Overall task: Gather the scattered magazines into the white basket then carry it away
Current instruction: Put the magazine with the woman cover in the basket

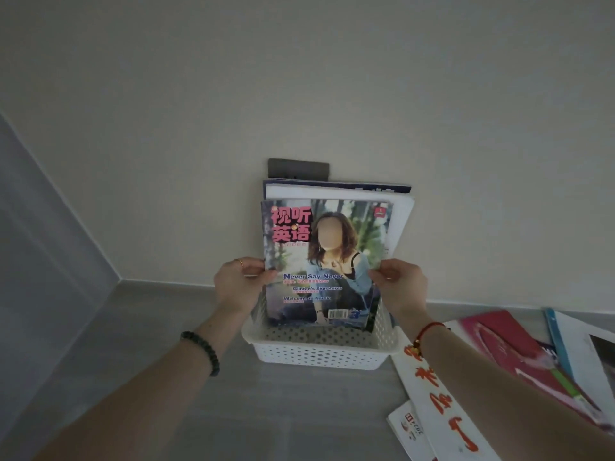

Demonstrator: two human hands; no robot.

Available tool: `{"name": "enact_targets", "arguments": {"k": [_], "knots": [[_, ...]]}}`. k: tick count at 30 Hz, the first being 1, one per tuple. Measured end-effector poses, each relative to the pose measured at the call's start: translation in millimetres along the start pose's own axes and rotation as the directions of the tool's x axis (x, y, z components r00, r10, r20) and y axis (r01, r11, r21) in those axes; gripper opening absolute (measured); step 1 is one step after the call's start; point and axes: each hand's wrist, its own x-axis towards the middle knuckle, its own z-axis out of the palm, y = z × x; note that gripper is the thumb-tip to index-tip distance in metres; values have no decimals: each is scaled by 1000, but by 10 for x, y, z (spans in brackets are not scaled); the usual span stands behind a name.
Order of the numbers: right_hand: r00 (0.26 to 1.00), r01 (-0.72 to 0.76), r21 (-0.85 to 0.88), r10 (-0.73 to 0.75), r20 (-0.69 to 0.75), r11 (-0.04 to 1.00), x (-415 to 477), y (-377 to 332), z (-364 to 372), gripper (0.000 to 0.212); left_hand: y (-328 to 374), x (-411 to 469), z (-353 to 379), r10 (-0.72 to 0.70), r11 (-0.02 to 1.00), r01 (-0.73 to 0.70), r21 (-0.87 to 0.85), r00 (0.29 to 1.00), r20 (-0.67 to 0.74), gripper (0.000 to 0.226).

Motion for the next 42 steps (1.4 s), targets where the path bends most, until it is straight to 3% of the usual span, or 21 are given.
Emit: {"name": "enact_targets", "arguments": {"k": [10, 13, 18, 29, 36, 39, 42], "knots": [[997, -34, 60, 37, -60, 998, 34, 169, 153, 4, -103, 42, 99, 6, 1000, -6, -18, 1000, -15, 23], [996, -51, 49, 54, -66, 998, 47, 191, 141, 11, -78, 24, 134, -6, 1000, 6, 1, 999, -39, 29], [1000, -29, 24, 29, -11, 999, 75, 216, -98, 13, -74, -83, 164, -28, 1000, 28, 1, 998, -60, 32], [999, -33, 91, 34, -14, 995, -84, 609, -1566, 13, 365, -904, 524, -58, 983, 89, -161, 981, 184, 17], [991, -127, 111, 130, -23, 986, -305, 1190, -2393, 16, 532, -1595, 1066, -76, 981, 137, -139, 924, 374, 10], [979, -201, 28, 199, 44, 979, -395, 1462, -2595, 26, 498, -1860, 1312, -139, 974, 201, -107, 896, 422, 16], [966, -162, -174, 192, 172, 971, -525, 1747, -2721, 41, 476, -2162, 1600, -231, 957, 286, -49, 853, 467, 13]]}}
